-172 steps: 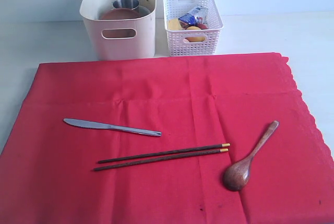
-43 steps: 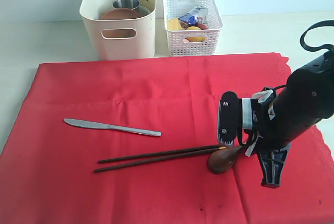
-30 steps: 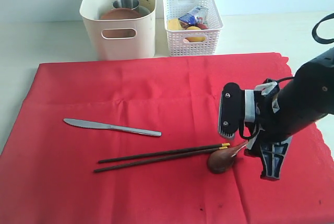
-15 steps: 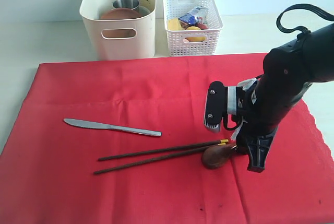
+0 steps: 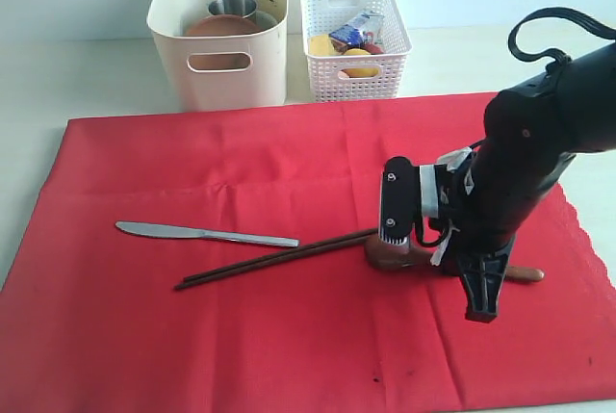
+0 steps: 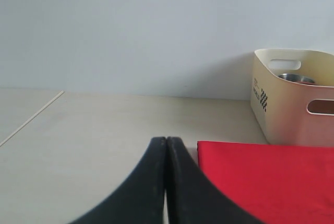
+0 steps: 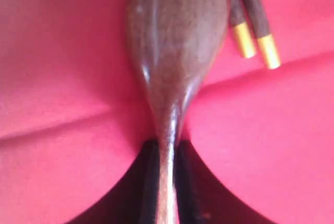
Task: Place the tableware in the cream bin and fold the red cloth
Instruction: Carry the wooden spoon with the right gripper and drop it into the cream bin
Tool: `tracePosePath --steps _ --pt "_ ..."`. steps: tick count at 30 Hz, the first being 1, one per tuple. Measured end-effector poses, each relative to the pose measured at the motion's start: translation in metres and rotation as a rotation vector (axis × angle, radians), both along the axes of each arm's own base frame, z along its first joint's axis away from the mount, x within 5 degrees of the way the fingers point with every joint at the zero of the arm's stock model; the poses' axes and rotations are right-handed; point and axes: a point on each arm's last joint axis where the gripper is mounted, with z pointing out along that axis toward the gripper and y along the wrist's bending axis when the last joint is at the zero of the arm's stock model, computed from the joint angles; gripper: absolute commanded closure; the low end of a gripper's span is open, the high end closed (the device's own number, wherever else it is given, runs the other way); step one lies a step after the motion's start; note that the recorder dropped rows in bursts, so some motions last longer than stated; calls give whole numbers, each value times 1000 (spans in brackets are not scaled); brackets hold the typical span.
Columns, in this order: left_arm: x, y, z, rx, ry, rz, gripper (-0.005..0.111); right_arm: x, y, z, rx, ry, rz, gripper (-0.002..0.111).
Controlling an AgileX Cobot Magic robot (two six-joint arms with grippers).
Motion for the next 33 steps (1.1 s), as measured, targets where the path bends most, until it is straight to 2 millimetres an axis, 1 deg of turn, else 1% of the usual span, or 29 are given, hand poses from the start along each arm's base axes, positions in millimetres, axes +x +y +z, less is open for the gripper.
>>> tracePosePath --steps 4,9,13,17,23,26,32,33 --pt "0 0 0 0 0 0 106 0 0 14 27 -41 6 108" --pt "0 0 0 0 0 0 106 -3 -1 39 85 -99 -7 108" --pt "0 0 0 0 0 0 106 -4 1 55 169 -152 -45 108" --pt "0 0 0 0 0 0 106 1 8 67 295 -233 -107 108" --pt "0 0 0 0 0 0 106 20 20 85 537 -424 -265 108" --pt "0 0 0 0 0 0 106 32 26 99 639 -486 -351 108" --pt "0 0 0 0 0 0 106 67 50 127 767 -545 -425 108" --pt "0 0 0 0 0 0 106 74 56 128 775 -549 -429 108"
